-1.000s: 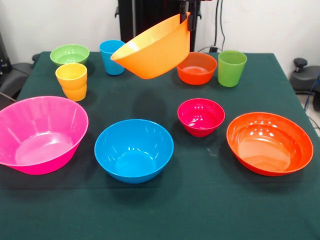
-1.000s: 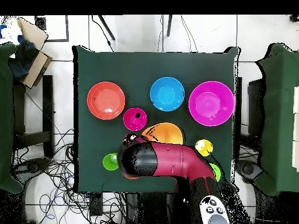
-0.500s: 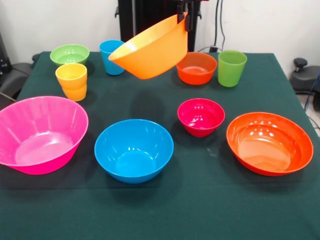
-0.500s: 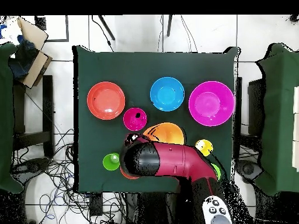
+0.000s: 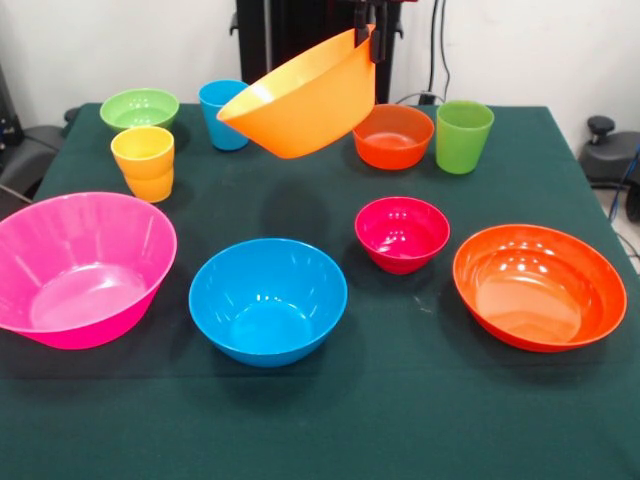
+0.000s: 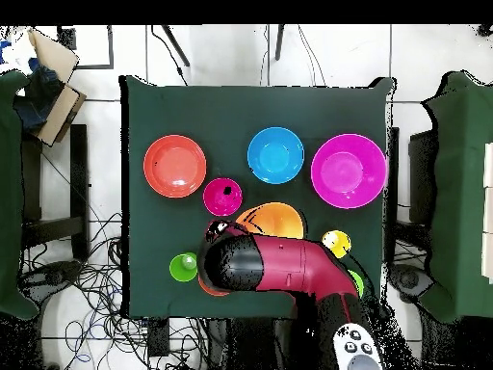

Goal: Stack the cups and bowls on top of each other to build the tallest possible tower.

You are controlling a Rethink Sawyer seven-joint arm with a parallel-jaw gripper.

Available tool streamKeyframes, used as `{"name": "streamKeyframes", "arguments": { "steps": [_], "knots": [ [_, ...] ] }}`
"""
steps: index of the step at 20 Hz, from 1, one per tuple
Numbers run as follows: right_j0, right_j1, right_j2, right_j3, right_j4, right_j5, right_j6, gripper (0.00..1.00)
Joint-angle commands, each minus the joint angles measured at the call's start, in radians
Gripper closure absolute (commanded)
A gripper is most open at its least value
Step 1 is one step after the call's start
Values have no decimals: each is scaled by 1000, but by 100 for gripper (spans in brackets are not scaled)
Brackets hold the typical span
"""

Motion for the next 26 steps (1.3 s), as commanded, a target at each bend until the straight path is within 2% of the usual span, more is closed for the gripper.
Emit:
{"name": "streamKeyframes", "arguments": {
  "steps": [1, 15, 16, 18, 21, 26],
  "knots": [
    [-1, -5, 82, 15, -76, 38, -90, 100],
    [10, -3, 71, 6, -87, 41, -84, 100],
    [16, -5, 62, 6, -91, 53, -80, 0],
    [31, -7, 46, 3, -104, 54, -68, 0],
    [13, -2, 62, -5, -110, 25, -86, 0],
    [17, 4, 70, -14, -110, 43, -84, 0]
  ]
}}
